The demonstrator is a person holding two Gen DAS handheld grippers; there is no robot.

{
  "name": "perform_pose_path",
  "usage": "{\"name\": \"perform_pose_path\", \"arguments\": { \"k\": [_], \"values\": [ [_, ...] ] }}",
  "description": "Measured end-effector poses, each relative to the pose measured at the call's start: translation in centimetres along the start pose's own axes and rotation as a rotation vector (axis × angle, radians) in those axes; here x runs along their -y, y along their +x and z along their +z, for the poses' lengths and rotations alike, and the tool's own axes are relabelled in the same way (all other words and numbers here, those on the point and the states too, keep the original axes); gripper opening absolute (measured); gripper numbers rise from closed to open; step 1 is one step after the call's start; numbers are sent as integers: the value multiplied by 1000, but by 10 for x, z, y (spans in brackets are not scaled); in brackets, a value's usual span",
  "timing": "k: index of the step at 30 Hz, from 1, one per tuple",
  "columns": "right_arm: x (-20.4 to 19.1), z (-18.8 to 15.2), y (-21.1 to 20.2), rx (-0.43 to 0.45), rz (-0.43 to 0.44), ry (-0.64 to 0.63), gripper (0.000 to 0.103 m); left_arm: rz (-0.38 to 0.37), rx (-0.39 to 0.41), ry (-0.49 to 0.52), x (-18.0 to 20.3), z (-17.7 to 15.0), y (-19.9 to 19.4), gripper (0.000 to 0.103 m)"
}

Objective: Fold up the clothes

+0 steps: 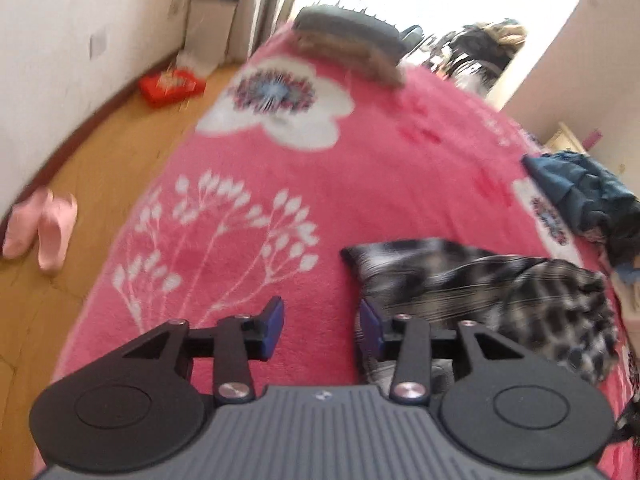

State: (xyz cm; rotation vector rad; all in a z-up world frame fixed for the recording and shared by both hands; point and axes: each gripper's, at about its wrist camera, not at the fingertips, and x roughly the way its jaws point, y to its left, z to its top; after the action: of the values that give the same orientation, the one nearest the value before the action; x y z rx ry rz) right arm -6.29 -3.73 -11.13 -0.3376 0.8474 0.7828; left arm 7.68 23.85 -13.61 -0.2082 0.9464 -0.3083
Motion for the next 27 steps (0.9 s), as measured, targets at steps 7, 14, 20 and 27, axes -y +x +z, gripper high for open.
{"name": "perform_pose_path", "arguments": {
  "k": [7, 14, 20, 27],
  "values": [
    [41, -21, -89, -23, 146, 441, 45, -134, 46, 126, 33, 5, -55, 45],
    [64, -13, -89, 91, 173, 675, 38, -141, -17, 382, 98, -50, -34, 44],
    [86, 10, -10, 119, 13, 704, 38, -5, -114, 511, 113, -103, 23, 41],
    [119, 10, 92, 93, -200, 730, 37, -52, -94, 435, 89, -111, 30, 40]
  ]
}}
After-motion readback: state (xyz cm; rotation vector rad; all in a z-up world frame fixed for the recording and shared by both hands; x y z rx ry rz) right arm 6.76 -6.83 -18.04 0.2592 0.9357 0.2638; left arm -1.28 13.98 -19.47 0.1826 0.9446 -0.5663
